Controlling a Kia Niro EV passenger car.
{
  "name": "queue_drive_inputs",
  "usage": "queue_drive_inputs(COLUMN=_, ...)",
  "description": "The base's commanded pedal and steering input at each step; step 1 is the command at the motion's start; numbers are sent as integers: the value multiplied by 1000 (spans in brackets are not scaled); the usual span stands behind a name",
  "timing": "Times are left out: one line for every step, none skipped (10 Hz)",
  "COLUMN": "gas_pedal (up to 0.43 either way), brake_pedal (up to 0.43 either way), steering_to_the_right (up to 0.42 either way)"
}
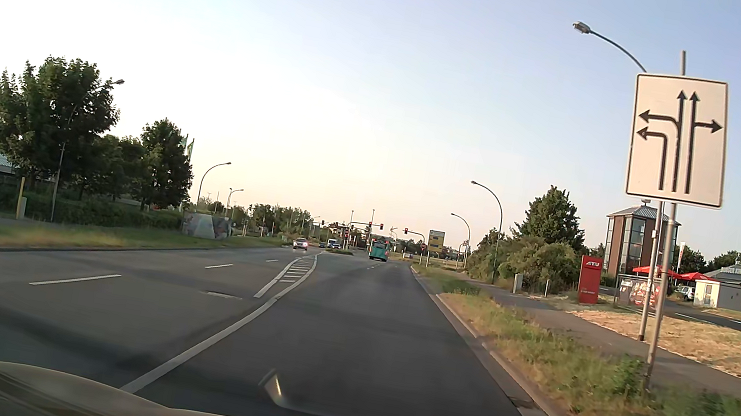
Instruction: Follow the waypoints while adhering to traffic rules and regulations
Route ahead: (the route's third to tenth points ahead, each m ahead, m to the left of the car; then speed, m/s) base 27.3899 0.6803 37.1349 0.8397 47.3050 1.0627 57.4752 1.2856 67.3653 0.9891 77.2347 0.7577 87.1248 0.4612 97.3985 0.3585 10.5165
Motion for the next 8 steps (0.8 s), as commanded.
queue_drive_inputs(gas_pedal=47, brake_pedal=24, steering_to_the_right=1)
queue_drive_inputs(gas_pedal=47, brake_pedal=24, steering_to_the_right=1)
queue_drive_inputs(gas_pedal=47, brake_pedal=30, steering_to_the_right=1)
queue_drive_inputs(gas_pedal=39, brake_pedal=24, steering_to_the_right=1)
queue_drive_inputs(gas_pedal=39, brake_pedal=24, steering_to_the_right=1)
queue_drive_inputs(gas_pedal=28, brake_pedal=30, steering_to_the_right=1)
queue_drive_inputs(gas_pedal=28, brake_pedal=24, steering_to_the_right=1)
queue_drive_inputs(gas_pedal=20, brake_pedal=24, steering_to_the_right=1)
